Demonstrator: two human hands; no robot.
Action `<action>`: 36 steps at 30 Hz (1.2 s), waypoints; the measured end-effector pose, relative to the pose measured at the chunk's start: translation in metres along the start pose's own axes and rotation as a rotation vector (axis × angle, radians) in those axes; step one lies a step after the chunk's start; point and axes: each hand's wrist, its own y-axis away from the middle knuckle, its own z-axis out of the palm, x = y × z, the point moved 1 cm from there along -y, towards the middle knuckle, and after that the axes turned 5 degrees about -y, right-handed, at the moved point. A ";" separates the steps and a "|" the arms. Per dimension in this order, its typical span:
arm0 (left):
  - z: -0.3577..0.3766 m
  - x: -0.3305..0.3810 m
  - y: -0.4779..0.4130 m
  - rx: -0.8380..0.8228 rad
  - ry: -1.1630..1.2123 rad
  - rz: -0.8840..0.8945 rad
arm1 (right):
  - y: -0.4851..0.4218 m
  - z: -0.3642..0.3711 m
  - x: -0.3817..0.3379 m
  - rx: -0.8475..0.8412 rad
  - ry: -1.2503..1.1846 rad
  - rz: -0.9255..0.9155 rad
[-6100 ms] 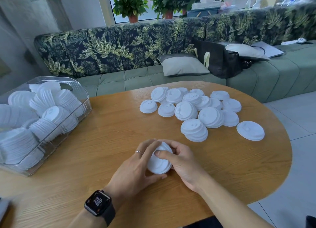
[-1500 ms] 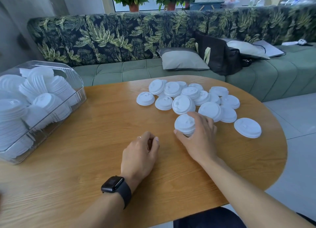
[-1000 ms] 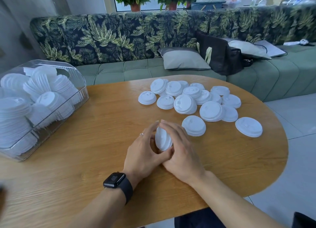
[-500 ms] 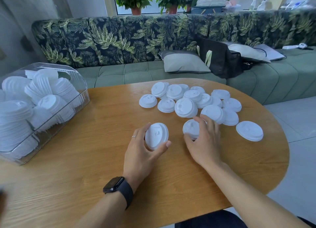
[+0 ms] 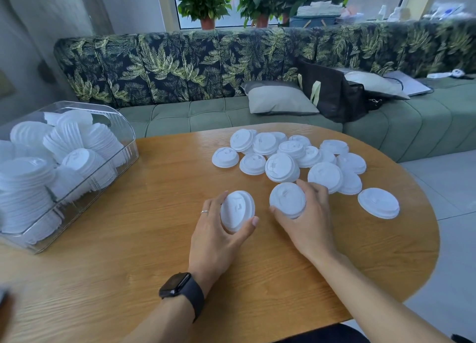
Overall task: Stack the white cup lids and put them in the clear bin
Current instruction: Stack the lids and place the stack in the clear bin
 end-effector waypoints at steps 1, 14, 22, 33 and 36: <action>0.000 0.000 0.000 -0.004 -0.009 0.002 | 0.002 0.002 0.000 0.002 -0.008 -0.023; 0.001 -0.003 -0.002 0.083 -0.116 -0.062 | 0.021 0.016 -0.028 -0.076 -0.717 0.265; 0.009 -0.002 -0.004 -0.087 -0.382 0.016 | 0.025 0.015 -0.026 -0.132 -0.676 0.221; -0.007 0.042 0.019 -0.042 0.260 0.074 | 0.023 0.012 -0.029 -0.250 -0.762 0.229; -0.006 0.053 0.013 -0.100 0.398 0.008 | 0.023 0.014 -0.026 -0.235 -0.772 0.217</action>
